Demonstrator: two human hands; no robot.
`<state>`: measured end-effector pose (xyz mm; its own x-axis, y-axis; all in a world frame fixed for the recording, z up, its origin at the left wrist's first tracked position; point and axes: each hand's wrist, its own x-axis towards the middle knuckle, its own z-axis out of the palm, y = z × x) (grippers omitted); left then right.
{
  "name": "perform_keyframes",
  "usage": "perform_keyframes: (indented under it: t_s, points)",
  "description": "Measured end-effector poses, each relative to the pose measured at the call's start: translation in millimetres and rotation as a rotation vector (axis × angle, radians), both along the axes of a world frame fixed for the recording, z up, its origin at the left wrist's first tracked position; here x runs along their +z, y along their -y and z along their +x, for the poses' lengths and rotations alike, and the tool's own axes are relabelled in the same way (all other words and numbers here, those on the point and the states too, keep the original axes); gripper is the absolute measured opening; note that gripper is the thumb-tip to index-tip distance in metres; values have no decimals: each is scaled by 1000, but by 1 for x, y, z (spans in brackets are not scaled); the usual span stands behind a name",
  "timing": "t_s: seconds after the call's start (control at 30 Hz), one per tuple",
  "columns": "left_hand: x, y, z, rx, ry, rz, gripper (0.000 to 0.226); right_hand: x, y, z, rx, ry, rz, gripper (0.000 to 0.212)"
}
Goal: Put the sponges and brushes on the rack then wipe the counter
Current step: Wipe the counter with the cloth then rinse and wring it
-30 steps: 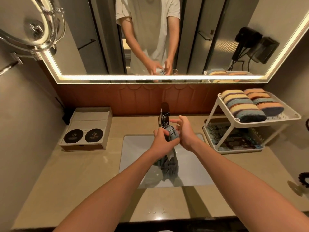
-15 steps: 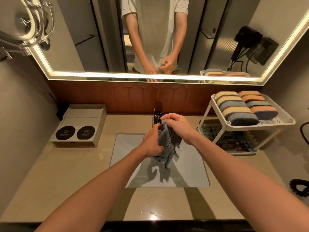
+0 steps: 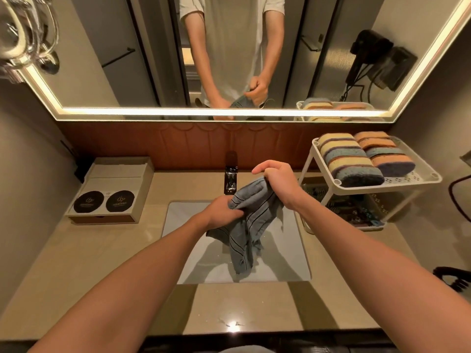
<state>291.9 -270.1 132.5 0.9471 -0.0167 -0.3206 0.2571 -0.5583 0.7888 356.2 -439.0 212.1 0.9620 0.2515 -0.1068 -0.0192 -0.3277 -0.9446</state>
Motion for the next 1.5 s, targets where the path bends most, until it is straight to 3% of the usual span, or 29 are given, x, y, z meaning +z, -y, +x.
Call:
perform_keyframes:
  t_s: [0.1,0.23,0.3,0.37,0.53,0.6,0.67,0.83,1.07,1.13,1.27,1.33,1.5]
  points:
    - [-4,-9,3,53,13,-15,25,-11,11,6,93,53,-151,35]
    - [-6,-12,7,79,37,-31,28,-25,12,8,509,148,-471,36]
    - [-1,-13,10,84,53,-3,28,-28,6,0,567,-29,-424,38]
    - [4,-16,12,88,70,93,32,-33,-1,-3,600,-160,-406,35]
    - [16,-29,9,-135,33,384,69,-46,-13,6,634,58,-719,25]
    - [17,-35,9,-250,-43,437,83,-46,-14,5,614,100,-697,16]
    - [16,-41,9,-297,-94,549,83,-44,-14,3,607,110,-662,13]
    - [7,-54,8,-280,-65,759,24,-49,-16,5,524,67,-620,21]
    - [1,-51,7,1,-10,201,11,-60,-15,12,442,69,-544,24]
    - [-1,-48,8,5,-24,148,18,-63,-15,12,391,46,-472,21]
    - [-5,-47,6,-103,-106,64,72,-57,-17,8,289,0,-355,16]
    - [-10,-44,5,-190,-107,113,81,-52,-19,7,268,-19,-279,11]
    - [-4,-33,5,-272,-27,497,24,-42,-25,6,250,-48,-160,16]
